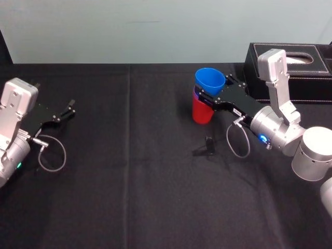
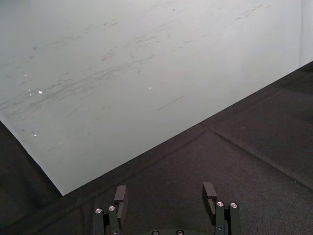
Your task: Stack the three plastic cups sequentially using one hand.
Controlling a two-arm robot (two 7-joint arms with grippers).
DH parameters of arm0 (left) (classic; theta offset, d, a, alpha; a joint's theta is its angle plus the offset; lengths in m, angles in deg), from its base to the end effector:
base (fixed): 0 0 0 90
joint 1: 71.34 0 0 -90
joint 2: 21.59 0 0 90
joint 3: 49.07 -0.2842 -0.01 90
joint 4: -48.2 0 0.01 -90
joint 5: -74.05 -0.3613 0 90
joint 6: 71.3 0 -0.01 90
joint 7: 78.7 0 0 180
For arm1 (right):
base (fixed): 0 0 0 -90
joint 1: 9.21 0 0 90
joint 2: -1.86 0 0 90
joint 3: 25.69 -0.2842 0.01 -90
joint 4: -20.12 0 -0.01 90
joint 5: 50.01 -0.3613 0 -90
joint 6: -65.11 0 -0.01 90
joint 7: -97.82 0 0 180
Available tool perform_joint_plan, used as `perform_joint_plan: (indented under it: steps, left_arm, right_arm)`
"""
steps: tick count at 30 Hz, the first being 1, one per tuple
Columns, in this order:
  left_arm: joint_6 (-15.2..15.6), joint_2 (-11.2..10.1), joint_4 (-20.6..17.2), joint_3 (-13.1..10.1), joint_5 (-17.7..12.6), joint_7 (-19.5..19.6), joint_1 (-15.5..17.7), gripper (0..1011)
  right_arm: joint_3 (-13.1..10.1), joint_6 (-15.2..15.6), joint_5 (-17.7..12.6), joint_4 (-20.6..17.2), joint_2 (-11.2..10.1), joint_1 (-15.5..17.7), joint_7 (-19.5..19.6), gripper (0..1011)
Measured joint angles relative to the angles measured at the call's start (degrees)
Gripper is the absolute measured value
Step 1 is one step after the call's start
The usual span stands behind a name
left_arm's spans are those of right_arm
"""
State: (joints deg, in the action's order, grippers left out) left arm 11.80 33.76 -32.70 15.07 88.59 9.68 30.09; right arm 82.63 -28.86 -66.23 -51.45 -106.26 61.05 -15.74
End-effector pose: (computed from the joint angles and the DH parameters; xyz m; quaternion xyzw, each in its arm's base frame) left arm 0.4068 0.0655 -0.3076 0.1416 -0.1325 0.5799 0.7912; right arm 0.4647 -0.0205 -0.2849 -0.0426 -0.0361 -0.4635 0.8844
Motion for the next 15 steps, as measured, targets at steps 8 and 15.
perform_joint_plan:
  steps: [8, 15]
  left_arm:
    - [0.00, 0.00, 0.00, 0.00, 0.00, 0.00, 0.00, 1005]
    - [0.00, 0.00, 0.00, 0.00, 0.00, 0.00, 0.00, 1005]
  right_arm:
    - [-0.03, 0.01, -0.03, -0.04, 0.00, 0.00, 0.01, 950]
    - [-0.03, 0.01, -0.07, -0.06, 0.00, 0.00, 0.00, 1004]
